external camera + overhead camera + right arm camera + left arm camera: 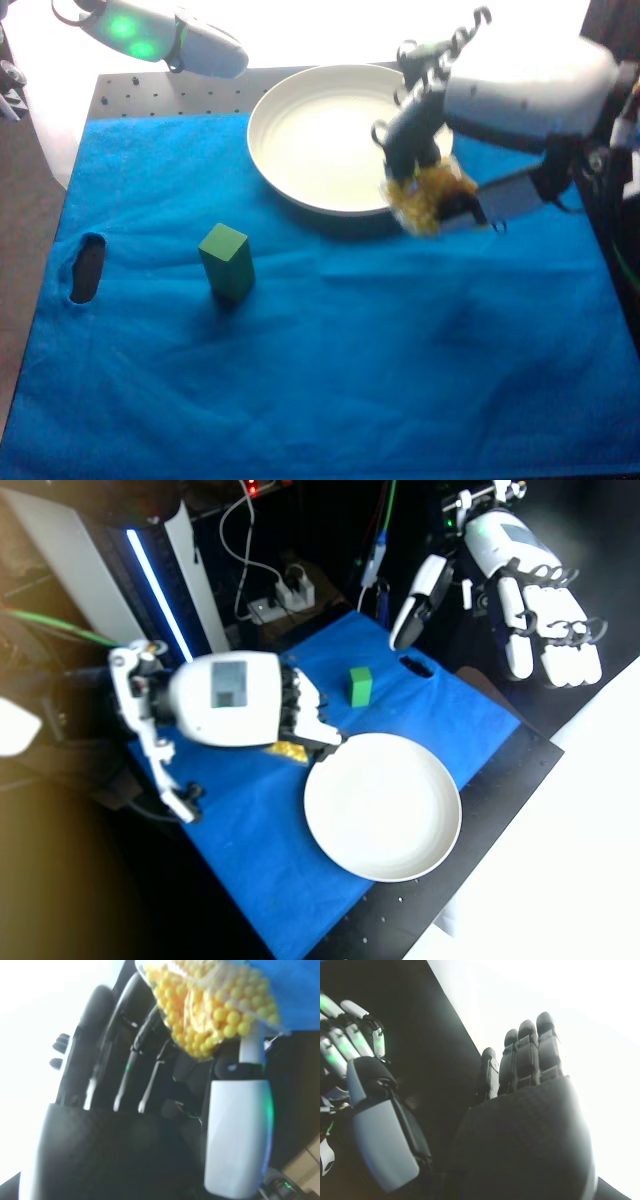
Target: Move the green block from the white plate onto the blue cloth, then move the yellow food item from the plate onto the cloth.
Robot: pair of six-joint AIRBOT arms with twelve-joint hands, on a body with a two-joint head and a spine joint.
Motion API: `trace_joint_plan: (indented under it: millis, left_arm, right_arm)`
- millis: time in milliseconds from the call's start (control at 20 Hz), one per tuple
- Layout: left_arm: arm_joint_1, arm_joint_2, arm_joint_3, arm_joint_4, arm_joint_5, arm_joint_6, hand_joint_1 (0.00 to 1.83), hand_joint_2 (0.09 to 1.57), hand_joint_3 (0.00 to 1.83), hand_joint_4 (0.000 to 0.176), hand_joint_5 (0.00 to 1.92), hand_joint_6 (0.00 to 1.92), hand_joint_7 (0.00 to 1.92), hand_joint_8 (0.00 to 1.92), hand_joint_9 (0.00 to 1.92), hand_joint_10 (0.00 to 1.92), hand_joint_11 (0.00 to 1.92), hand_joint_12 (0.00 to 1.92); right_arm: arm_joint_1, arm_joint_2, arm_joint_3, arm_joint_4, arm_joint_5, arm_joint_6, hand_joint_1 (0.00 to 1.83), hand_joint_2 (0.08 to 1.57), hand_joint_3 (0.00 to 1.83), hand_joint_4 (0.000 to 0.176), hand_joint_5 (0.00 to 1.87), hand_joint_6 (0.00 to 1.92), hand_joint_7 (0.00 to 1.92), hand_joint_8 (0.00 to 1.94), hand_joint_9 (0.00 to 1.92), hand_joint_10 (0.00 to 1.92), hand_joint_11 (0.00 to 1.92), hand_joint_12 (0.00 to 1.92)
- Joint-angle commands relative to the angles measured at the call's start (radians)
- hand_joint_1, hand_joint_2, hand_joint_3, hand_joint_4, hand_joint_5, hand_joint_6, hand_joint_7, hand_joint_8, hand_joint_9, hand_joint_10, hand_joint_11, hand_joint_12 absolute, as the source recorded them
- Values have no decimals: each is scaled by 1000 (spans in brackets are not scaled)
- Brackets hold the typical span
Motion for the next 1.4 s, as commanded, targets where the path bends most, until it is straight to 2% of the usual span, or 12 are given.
trace_joint_plan:
  millis: [0, 50, 100, 400, 550, 650, 750, 800, 900, 1000, 1050, 1350]
  left_arm:
    - [-8, 8, 4, -25, -114, -2, 745, 806, 5, 176, 82, 3, 132, 2, 108, 1, 2, 143]
    - [-7, 8, 4, -25, -114, -2, 750, 807, 4, 176, 91, 5, 146, 7, 118, 5, 6, 148]
    - [-7, 8, 3, -25, -114, -2, 751, 805, 3, 176, 99, 8, 156, 10, 124, 7, 8, 150]
    - [2, 10, 1, -33, -115, -2, 757, 800, 1, 176, 110, 4, 165, 5, 127, 4, 11, 165]
    - [4, 11, 0, -36, -117, -2, 747, 804, 2, 176, 100, 0, 146, 0, 108, 0, 0, 167]
    - [6, 12, 0, -38, -120, -2, 750, 798, 0, 176, 95, 0, 146, 1, 108, 1, 2, 172]
    - [8, 12, 0, -41, -121, -2, 728, 800, 0, 176, 81, 0, 138, 0, 96, 0, 0, 142]
    - [9, 12, -1, -42, -122, -2, 722, 797, 0, 176, 82, 1, 141, 1, 99, 2, 1, 138]
    - [11, 14, -4, -42, -124, -2, 729, 789, 0, 176, 86, 2, 135, 1, 96, 1, 0, 136]
    - [14, 17, -6, -44, -130, -2, 734, 791, 0, 176, 101, 7, 142, 4, 103, 3, 8, 144]
    - [18, 18, -7, -48, -137, -2, 705, 796, 0, 176, 92, 2, 141, 3, 101, 2, 4, 145]
    - [55, 55, -36, -73, -187, -2, 613, 784, 0, 176, 53, 0, 154, 7, 164, 18, 85, 194]
  right_arm:
    - [9, -3, 7, 42, 114, -1, 1117, 1060, 0, 62, 1074, 800, 1114, 352, 908, 577, 397, 1462]
    - [2, -3, 9, 43, 113, -1, 1095, 1047, 0, 92, 1108, 759, 1135, 155, 907, 557, 415, 1429]
    - [-3, -4, 9, 44, 113, -1, 1089, 940, 0, 0, 991, 314, 1152, 75, 903, 548, 446, 1397]
    - [-15, -2, 8, 49, 111, -1, 957, 810, 0, 0, 620, 0, 808, 0, 616, 444, 204, 1219]
    - [-21, 3, 5, 57, 111, -1, 906, 729, 0, 74, 367, 0, 496, 0, 529, 55, 19, 1038]
    - [-21, 11, 3, 62, 112, -1, 855, 708, 0, 120, 202, 3, 280, 12, 270, 7, 0, 498]
    - [-21, 17, 3, 73, 112, -1, 835, 667, 0, 149, 108, 5, 161, 9, 102, 9, 0, 46]
    - [-20, 18, 5, 81, 112, -1, 836, 662, 0, 130, 88, 0, 133, 1, 75, 4, 0, 8]
    - [-20, 18, 14, 112, 112, -1, 798, 681, 3, 172, 76, 0, 142, 6, 105, 16, 41, 19]
    - [-20, 18, 25, 153, 114, -1, 756, 593, 6, 176, 114, 6, 124, 2, 143, 15, 1, 676]
    - [-19, 20, 31, 186, 116, -1, 702, 653, 13, 137, 112, 4, 97, 6, 130, 4, 0, 545]
    - [-16, 51, 78, 393, 198, -1, 237, 1037, 0, 122, 77, 1, 54, 1, 125, 5, 0, 589]
